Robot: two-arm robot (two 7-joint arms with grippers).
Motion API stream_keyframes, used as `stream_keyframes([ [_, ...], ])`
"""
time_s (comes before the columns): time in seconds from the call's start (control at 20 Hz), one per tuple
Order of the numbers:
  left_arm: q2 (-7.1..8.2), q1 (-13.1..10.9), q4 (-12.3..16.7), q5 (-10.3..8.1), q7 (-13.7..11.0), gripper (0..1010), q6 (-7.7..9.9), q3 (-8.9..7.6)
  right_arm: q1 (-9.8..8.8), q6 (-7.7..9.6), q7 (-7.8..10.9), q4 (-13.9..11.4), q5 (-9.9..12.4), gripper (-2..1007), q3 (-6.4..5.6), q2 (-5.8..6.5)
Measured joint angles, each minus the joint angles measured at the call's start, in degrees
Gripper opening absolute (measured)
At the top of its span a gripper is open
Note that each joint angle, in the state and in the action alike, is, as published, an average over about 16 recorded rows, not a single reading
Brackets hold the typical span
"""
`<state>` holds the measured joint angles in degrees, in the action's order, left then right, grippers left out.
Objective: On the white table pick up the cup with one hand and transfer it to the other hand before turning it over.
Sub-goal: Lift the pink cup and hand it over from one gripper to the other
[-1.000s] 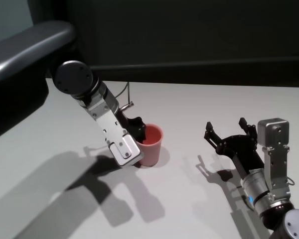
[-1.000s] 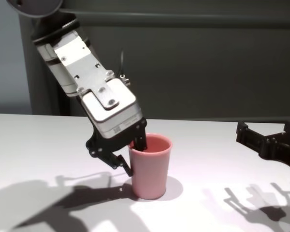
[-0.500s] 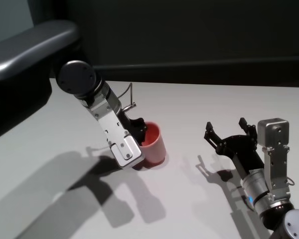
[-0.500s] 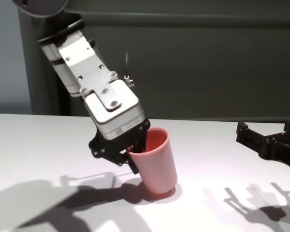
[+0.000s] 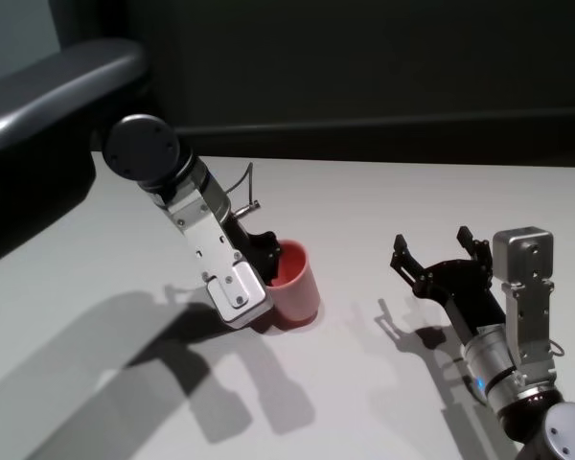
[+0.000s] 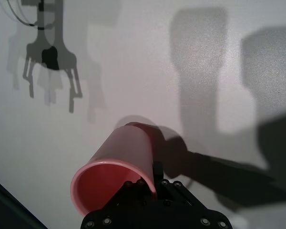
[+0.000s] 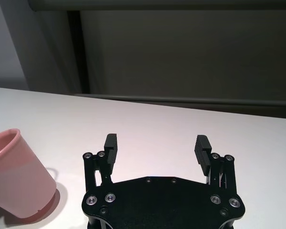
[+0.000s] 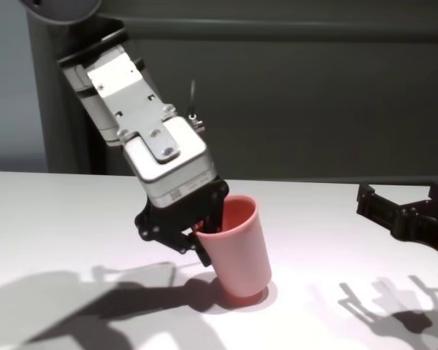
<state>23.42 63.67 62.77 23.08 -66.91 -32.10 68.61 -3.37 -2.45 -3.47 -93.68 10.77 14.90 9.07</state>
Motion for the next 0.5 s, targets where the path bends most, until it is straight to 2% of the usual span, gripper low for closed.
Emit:
stream_keyframes([
  [0.25, 1.22, -0.03, -0.2, -3.49, -0.02, 38, -0.08, -1.03, 0.0, 0.0, 0.0, 0.0, 0.0, 1000, 0.0, 0.0],
  [0.5, 3.09, -0.32, -0.33, -8.6, 0.53, 38, 0.87, -3.35, 0.0, 0.0, 0.0, 0.0, 0.0, 1000, 0.0, 0.0],
])
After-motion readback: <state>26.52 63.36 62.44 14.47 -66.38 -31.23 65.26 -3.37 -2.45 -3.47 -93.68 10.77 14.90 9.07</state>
